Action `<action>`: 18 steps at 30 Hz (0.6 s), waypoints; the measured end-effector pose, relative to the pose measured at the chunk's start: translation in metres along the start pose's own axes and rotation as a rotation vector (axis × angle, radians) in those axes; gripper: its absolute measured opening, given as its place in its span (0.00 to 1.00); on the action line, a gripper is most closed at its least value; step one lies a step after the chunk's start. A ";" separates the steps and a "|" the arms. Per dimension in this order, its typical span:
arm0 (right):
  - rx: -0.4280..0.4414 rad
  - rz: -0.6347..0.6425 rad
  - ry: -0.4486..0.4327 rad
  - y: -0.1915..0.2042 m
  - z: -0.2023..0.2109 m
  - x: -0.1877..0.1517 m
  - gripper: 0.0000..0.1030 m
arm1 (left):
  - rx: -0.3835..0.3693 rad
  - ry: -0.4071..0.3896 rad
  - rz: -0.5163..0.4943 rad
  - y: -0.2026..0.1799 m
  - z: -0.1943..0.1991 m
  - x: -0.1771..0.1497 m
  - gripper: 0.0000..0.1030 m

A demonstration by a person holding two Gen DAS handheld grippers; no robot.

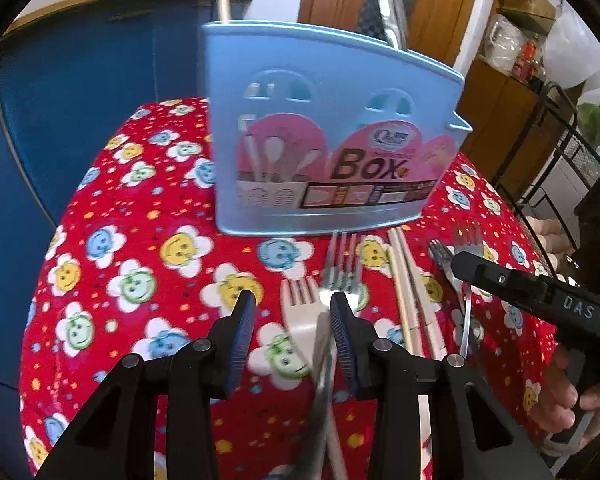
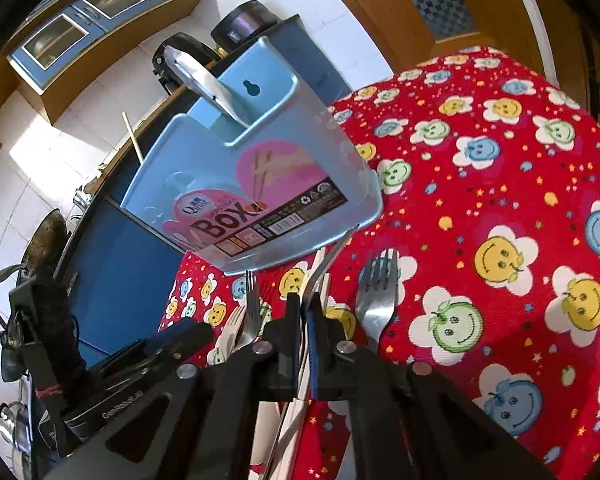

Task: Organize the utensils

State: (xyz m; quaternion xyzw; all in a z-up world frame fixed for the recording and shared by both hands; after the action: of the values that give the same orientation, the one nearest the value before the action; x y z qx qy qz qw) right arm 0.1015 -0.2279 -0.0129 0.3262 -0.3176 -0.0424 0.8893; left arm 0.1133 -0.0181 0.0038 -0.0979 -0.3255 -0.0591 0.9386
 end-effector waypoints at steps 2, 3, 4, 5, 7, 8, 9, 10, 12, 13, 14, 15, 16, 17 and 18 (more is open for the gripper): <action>0.000 0.007 -0.005 -0.001 0.001 0.001 0.05 | 0.005 -0.002 -0.019 -0.011 -0.005 0.003 0.38; 0.003 0.007 -0.006 -0.001 0.001 0.001 0.05 | 0.010 -0.003 -0.028 -0.015 -0.007 0.005 0.38; 0.012 0.006 -0.006 -0.003 0.001 0.001 0.05 | 0.022 -0.008 -0.043 -0.021 -0.009 0.007 0.38; 0.019 0.003 -0.007 -0.004 0.002 0.001 0.05 | 0.033 -0.012 -0.055 -0.025 -0.011 0.009 0.38; 0.030 -0.002 -0.010 -0.007 0.003 0.000 0.05 | 0.060 -0.015 -0.083 -0.034 -0.017 0.012 0.38; 0.035 -0.003 -0.013 -0.008 0.004 0.000 0.05 | 0.074 -0.012 -0.091 -0.038 -0.021 0.014 0.39; 0.037 -0.004 -0.015 -0.010 0.004 -0.001 0.05 | 0.082 -0.008 -0.093 -0.040 -0.024 0.016 0.38; 0.040 -0.005 -0.020 -0.012 0.006 -0.001 0.05 | 0.090 -0.001 -0.090 -0.042 -0.028 0.017 0.38; 0.046 -0.012 -0.025 -0.016 0.007 -0.002 0.05 | 0.098 0.012 -0.086 -0.044 -0.036 0.019 0.39; 0.051 -0.016 -0.027 -0.018 0.008 -0.002 0.05 | 0.107 0.017 -0.086 -0.045 -0.040 0.020 0.38; 0.055 -0.020 -0.029 -0.021 0.009 -0.002 0.05 | 0.119 0.018 -0.086 -0.046 -0.042 0.020 0.38; 0.059 -0.025 -0.031 -0.023 0.010 -0.002 0.05 | 0.131 0.018 -0.087 -0.046 -0.044 0.020 0.38; 0.061 -0.028 -0.032 -0.025 0.010 -0.003 0.05 | 0.140 0.018 -0.089 -0.047 -0.046 0.020 0.38; 0.063 -0.030 -0.033 -0.025 0.010 -0.003 0.05 | 0.154 0.017 -0.092 -0.047 -0.048 0.020 0.38; 0.066 -0.034 -0.032 -0.027 0.010 -0.003 0.05 | 0.162 0.016 -0.094 -0.048 -0.049 0.019 0.38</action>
State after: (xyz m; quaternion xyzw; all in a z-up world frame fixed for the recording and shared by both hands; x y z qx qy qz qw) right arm 0.0967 -0.2535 -0.0254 0.3601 -0.3277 -0.0521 0.8719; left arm 0.1492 -0.0763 -0.0148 -0.0059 -0.3259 -0.0772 0.9422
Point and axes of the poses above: each gripper's, at about its wrist camera, not at the fingertips, and z roughly against the way its jaws point, y to its left, x to its top, the point moved 1 cm from there along -z, roughly the way its jaws point
